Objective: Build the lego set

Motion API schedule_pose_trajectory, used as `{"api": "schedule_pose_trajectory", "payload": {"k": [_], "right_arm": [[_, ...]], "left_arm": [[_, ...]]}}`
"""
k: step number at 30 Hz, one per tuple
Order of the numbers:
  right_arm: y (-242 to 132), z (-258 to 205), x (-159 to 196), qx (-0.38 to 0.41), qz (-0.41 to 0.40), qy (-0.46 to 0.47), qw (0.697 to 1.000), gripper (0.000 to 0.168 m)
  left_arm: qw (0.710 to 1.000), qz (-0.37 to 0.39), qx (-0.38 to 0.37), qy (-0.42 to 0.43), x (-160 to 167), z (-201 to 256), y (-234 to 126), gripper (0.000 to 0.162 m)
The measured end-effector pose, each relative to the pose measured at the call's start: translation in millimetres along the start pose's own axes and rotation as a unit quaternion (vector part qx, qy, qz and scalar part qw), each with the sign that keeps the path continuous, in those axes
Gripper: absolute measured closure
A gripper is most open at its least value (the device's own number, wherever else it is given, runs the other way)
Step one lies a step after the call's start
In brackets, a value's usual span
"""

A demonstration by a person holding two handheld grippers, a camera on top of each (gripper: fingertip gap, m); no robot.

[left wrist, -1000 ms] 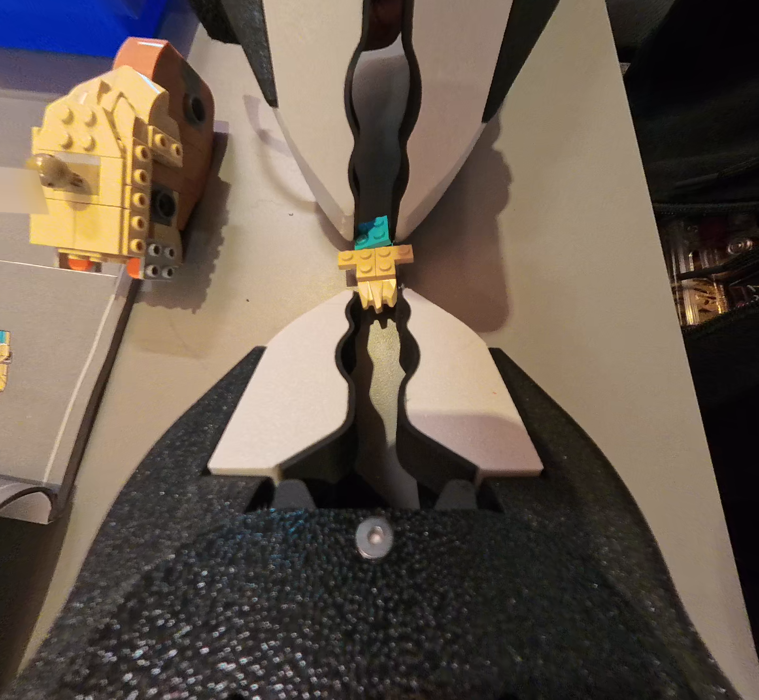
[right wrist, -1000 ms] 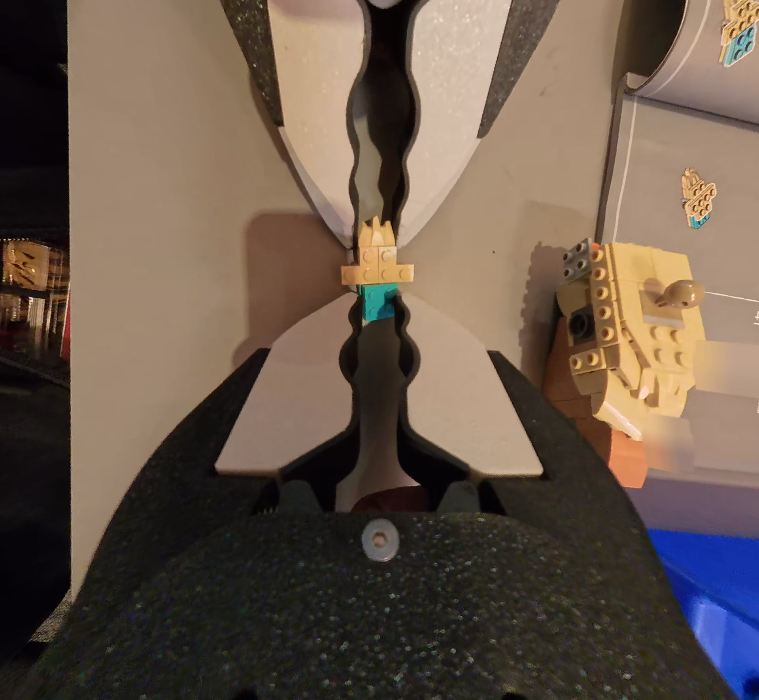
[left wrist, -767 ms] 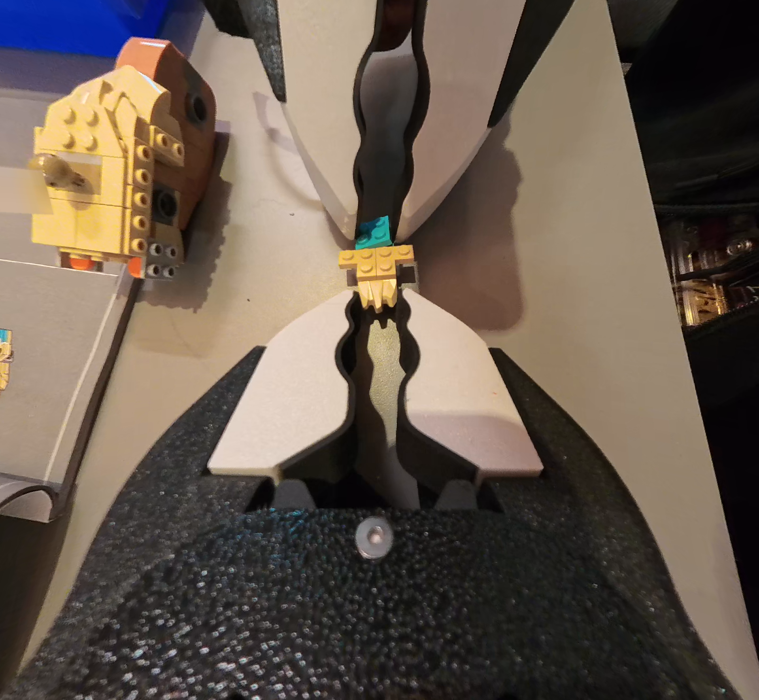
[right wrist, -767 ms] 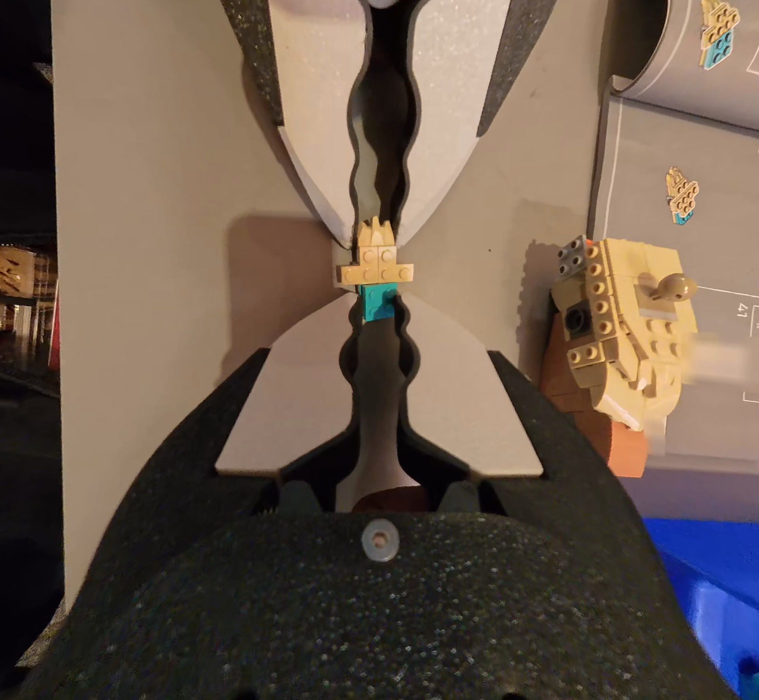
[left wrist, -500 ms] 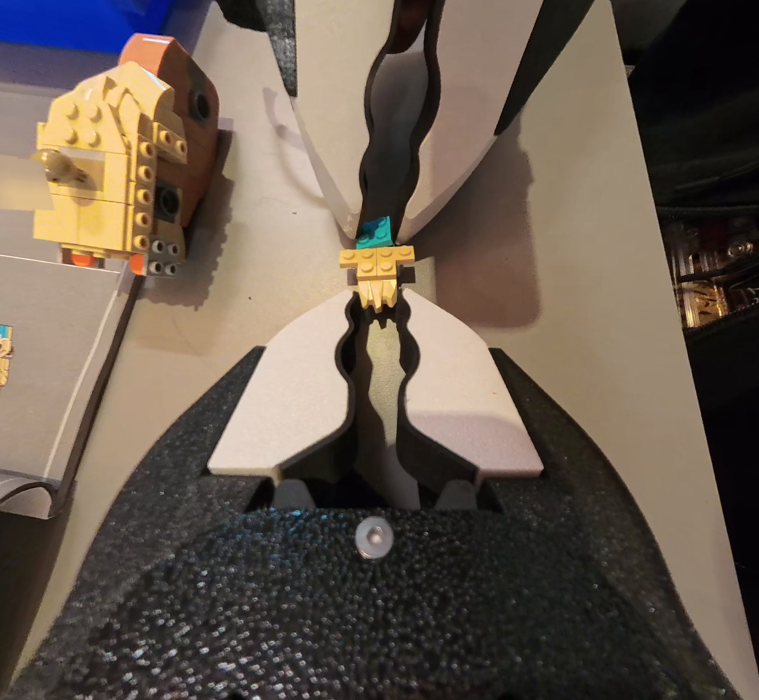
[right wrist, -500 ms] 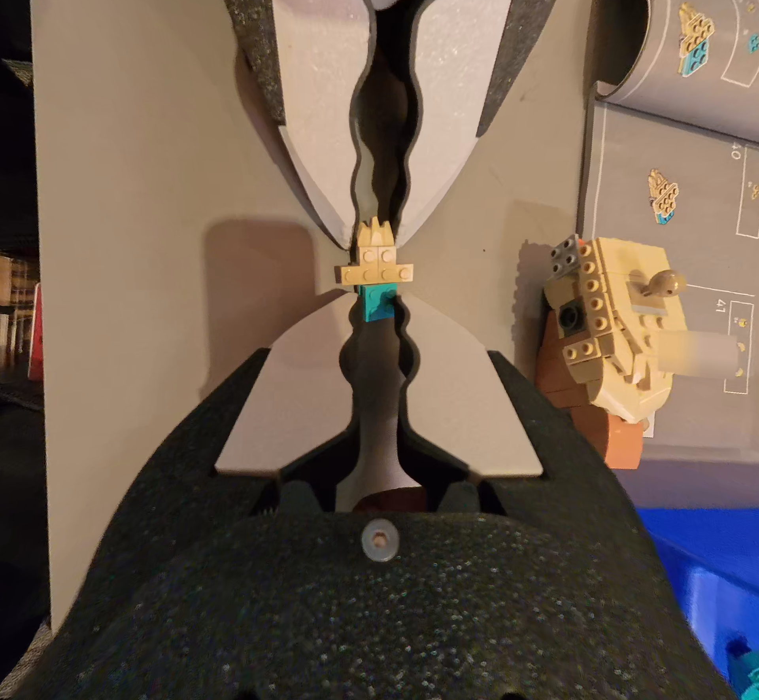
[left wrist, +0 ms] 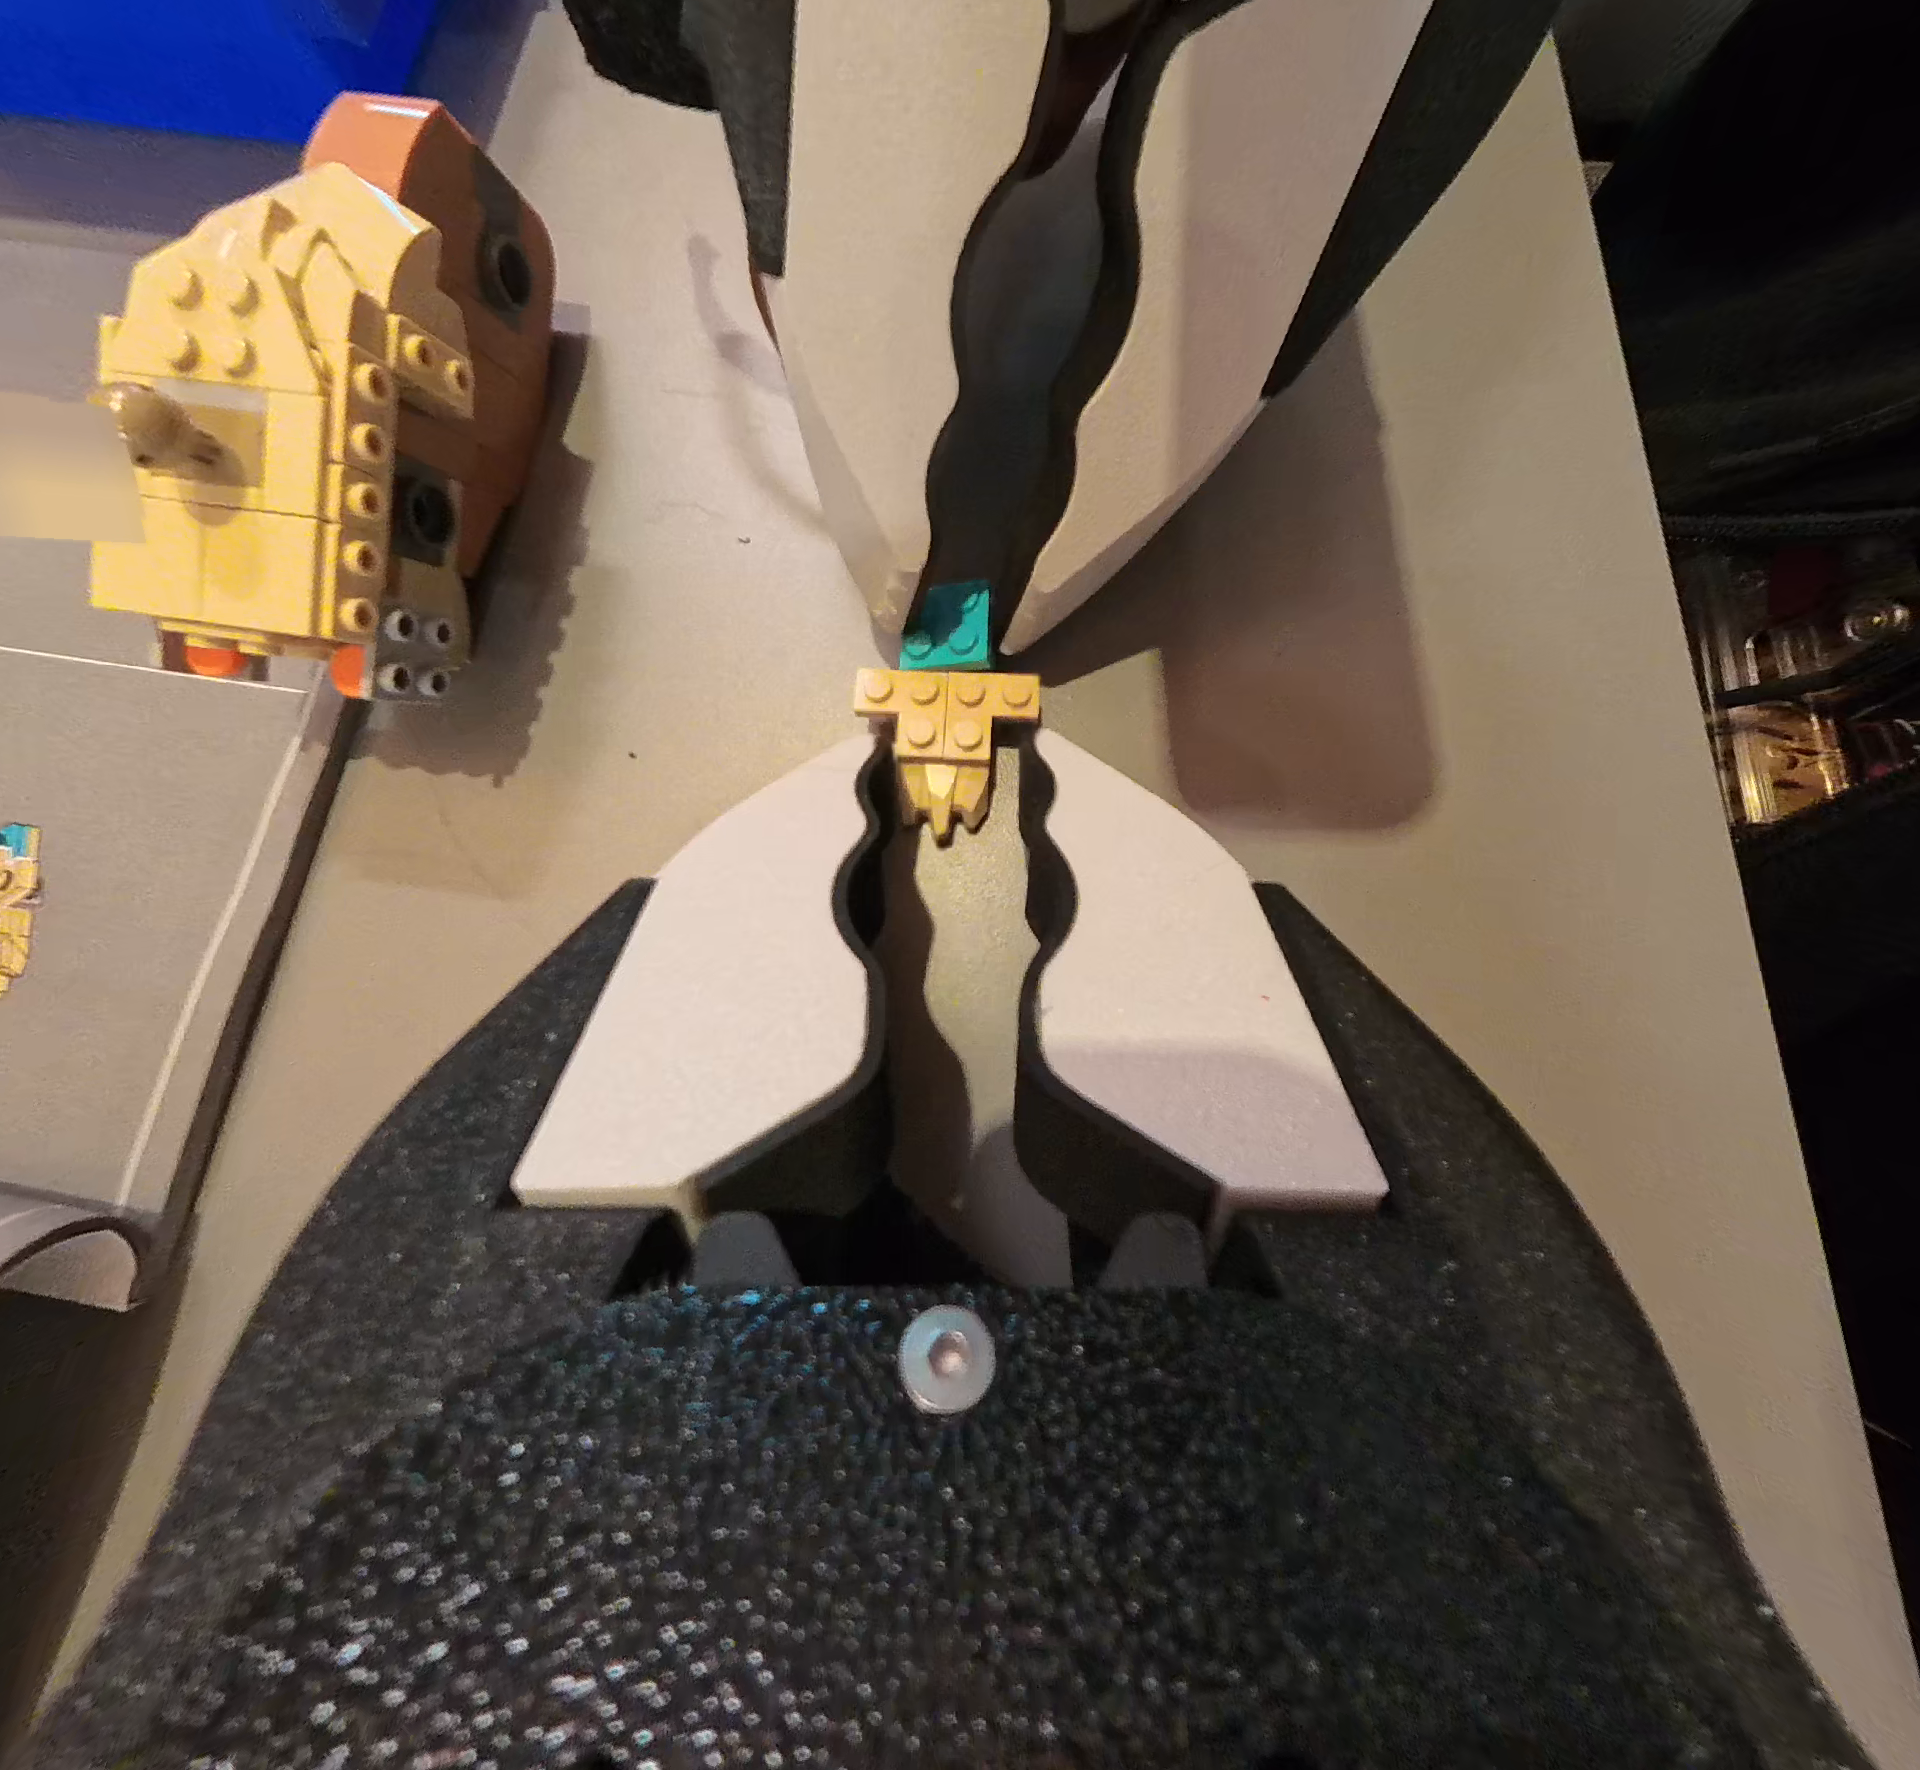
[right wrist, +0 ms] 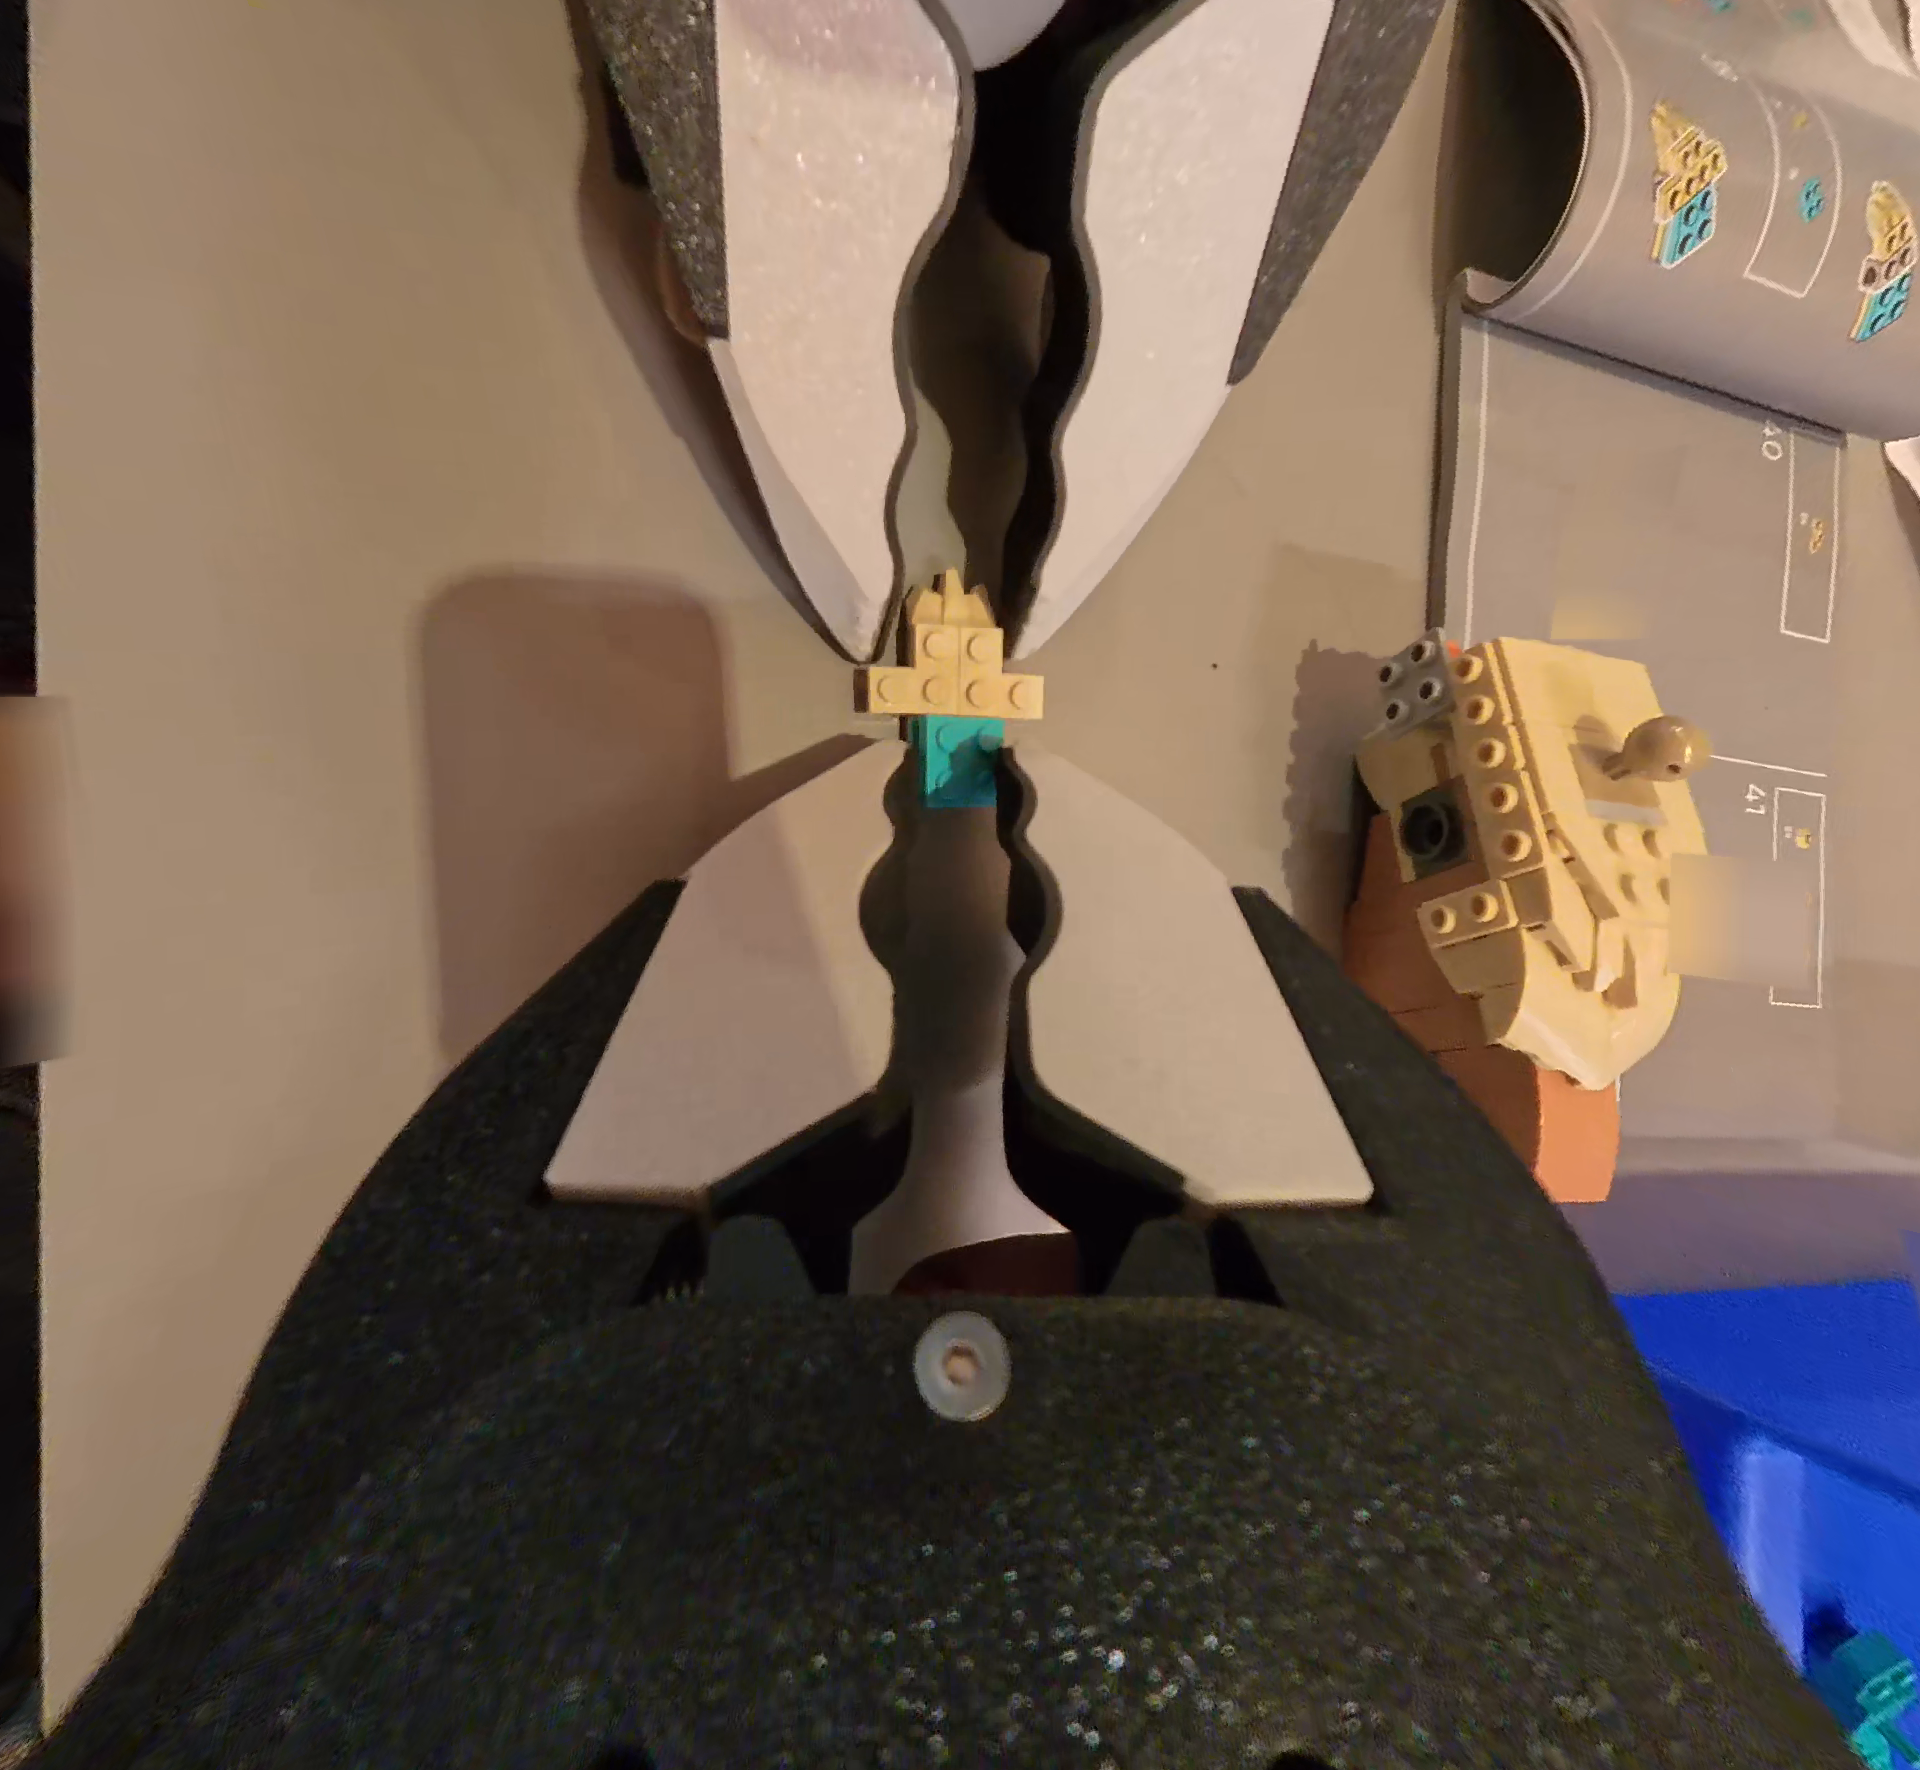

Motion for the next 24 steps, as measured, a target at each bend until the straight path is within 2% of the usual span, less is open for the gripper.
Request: {"api": "schedule_pose_trajectory", "payload": {"k": [3, 17, 24], "right_arm": [[0, -2, 0, 0.001, 0.004, -0.003, 1.0, 0.154], [-1, -8, 5, 0.035, 0.03, -0.038, 0.998, 0.154], [-8, -7, 11, 0.065, 0.052, -0.061, 0.995, 0.142]], "left_arm": [[1.0, 0.0, -0.004, 0.001, 0, 0, 0, 0.146], [1.0, -0.002, -0.002, -0.005, 0, -1, 0, 0.146], [1.0, -0.002, 0.003, -0.013, 0, -2, 1, 0.146]]}}
Point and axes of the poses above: each gripper's, where its closed fingertips meet, y out along the fingers, x out of its underside, z = x × y across the jaws, the point moved 10 cm from there along -y, back along the fingers, and after that the axes turned 11 degrees about y, right-handed, at the moved point
